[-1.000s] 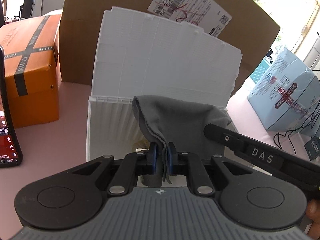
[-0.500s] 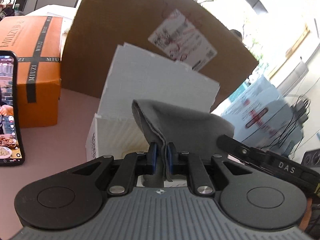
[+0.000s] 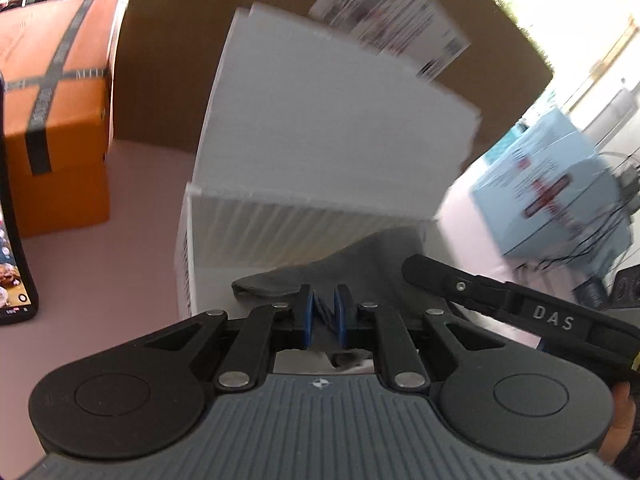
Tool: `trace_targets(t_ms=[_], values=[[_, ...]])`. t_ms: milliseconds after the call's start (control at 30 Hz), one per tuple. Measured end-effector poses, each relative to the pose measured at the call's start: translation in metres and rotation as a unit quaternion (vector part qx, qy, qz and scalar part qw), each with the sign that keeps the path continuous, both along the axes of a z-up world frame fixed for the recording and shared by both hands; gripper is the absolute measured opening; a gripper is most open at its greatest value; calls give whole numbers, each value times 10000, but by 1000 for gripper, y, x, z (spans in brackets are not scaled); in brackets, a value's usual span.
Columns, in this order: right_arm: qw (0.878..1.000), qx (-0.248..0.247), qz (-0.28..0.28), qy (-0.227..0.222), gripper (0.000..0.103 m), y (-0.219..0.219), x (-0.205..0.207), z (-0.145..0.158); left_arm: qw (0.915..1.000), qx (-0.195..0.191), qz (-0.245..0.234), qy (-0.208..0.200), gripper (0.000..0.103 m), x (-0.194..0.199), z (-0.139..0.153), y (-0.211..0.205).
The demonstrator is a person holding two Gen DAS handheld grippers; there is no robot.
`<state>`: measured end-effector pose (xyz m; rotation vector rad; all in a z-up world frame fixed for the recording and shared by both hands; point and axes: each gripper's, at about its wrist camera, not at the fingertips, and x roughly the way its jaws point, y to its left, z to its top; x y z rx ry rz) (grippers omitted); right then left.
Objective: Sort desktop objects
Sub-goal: 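Lower the grey cloth with both grippers into the white plastic box, then open the left gripper while the right gripper opens, releasing the grey cloth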
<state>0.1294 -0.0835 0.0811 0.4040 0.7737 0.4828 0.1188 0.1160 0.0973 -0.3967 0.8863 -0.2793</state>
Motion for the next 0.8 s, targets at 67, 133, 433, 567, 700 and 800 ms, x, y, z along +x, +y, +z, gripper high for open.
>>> trace_targets(t_ms=[67, 133, 433, 567, 700, 800], values=[[9995, -304, -64, -45, 10, 8, 1, -5, 9999, 109, -24, 75, 10, 5, -7, -4], [9979, -610, -149, -164, 10, 15, -1, -7, 9995, 314, -19, 22, 10, 5, -7, -9], [9907, -1234, -239, -524, 10, 28, -5, -17, 9990, 277, 75, -330, 28, -2, -3, -9], [9857, -1527, -271, -655, 10, 35, -5, -22, 9954, 622, 279, -679, 56, -9, 2, -13], [9875, -1409, -28, -700, 32, 35, -7, -21, 9906, 874, 316, -1005, 82, -14, 6, -17], [9895, -1111, 310, -869, 71, 37, -14, -17, 9895, 832, 170, -1166, 85, -18, 9, -18]])
